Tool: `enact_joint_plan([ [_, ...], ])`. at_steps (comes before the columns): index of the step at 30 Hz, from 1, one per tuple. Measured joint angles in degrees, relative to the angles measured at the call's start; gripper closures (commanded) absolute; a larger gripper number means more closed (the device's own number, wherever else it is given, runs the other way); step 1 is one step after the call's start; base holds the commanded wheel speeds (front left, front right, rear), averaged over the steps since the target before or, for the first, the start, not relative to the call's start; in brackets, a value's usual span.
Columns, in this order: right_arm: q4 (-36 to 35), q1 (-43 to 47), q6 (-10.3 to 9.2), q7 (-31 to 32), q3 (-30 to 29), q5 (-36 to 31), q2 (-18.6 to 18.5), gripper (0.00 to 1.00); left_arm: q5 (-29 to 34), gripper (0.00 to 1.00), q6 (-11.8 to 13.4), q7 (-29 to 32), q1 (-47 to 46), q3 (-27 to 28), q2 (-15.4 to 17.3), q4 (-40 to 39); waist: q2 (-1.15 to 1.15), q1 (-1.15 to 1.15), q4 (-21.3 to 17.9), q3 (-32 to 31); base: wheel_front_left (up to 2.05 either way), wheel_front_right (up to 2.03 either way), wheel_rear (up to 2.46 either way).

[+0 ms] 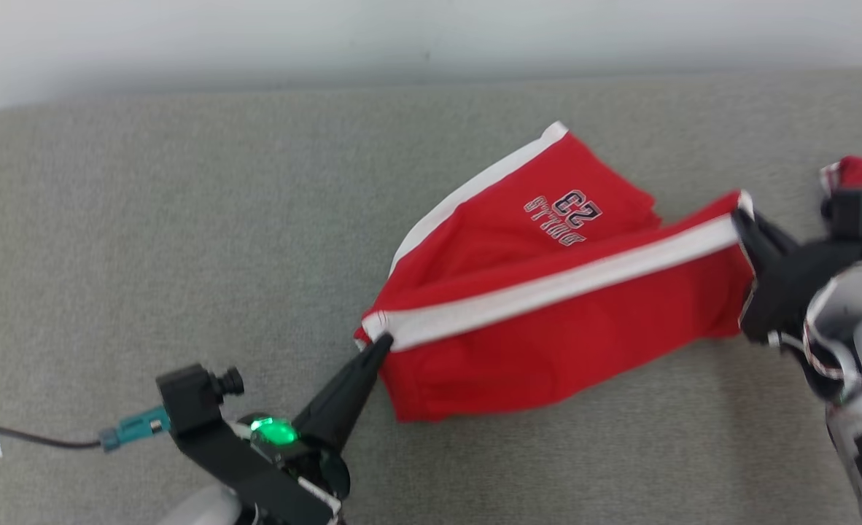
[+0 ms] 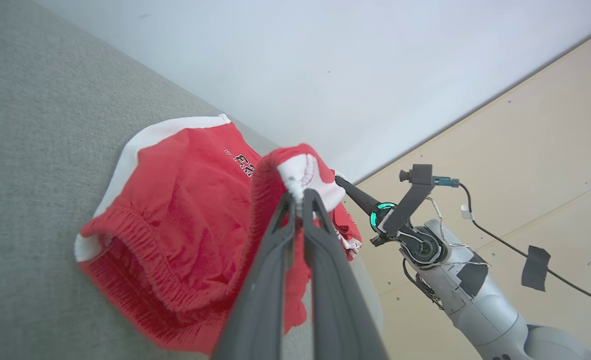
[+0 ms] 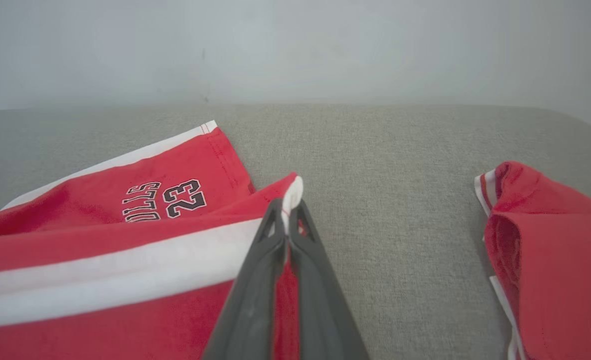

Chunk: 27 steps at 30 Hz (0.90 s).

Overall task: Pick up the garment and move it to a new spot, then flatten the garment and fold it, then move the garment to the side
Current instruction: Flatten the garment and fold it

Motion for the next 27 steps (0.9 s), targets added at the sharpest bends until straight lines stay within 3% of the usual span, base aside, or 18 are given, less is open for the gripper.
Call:
enact_joint_plan([
  [9,15.29,-15.71,0.00,-6.77,4.68,-2.35,1.69,1.00,-6.21,1.00,0.00,-1.11,-4.87,0.92,-1.86,1.43,0.00,0.00,3.42,5.68,0.00,0.00,0.00],
  [19,24.79,-28.04,0.01,-11.77,11.89,-2.40,2.99,1.00,-7.36,1.00,0.00,-1.81,-8.47,2.11,-3.61,6.03,0.01,0.00,6.13,11.15,0.00,0.00,0.00],
  [20,25.96,-28.97,0.01,-12.22,12.43,-2.50,3.10,0.92,-7.36,1.00,0.00,-1.89,-8.70,2.09,-3.72,6.36,0.01,0.00,6.37,11.64,0.00,0.00,0.00],
  [22,28.31,-30.68,0.00,-13.35,13.38,-3.12,3.56,0.60,-7.21,1.00,-0.02,-2.02,-9.28,2.02,-4.21,7.05,0.01,0.00,6.77,12.60,0.00,0.00,0.00],
  [23,29.29,-31.30,0.00,-14.45,13.51,-3.11,3.81,0.51,-6.94,1.00,-0.02,-2.03,-9.65,2.01,-4.45,7.32,0.00,-0.01,6.95,13.00,0.00,0.00,0.00],
  [24,30.27,-31.82,0.00,-15.66,13.67,-3.11,4.05,0.00,-6.82,0.89,-0.03,-2.05,-9.98,2.07,-4.61,7.57,0.01,-0.01,7.12,13.38,0.00,0.00,0.00],
  [25,31.01,-32.16,0.00,-16.79,14.14,-3.15,4.21,0.00,-6.44,0.79,-0.07,-2.11,-10.21,2.14,-4.80,7.93,0.00,-0.01,7.26,13.69,0.00,0.00,0.00],
  [26,31.89,-32.53,0.00,-18.15,14.25,-3.19,4.46,0.00,-5.95,0.62,-0.10,-2.12,-10.52,2.38,-5.09,8.27,0.00,-0.01,7.37,13.97,0.00,0.00,0.00],
  [27,32.54,-32.84,0.00,-19.50,14.37,-3.19,4.74,0.00,-5.87,0.39,-0.21,-2.15,-10.83,2.60,-5.31,8.56,0.00,-0.01,7.41,14.19,0.00,0.00,0.00],
])
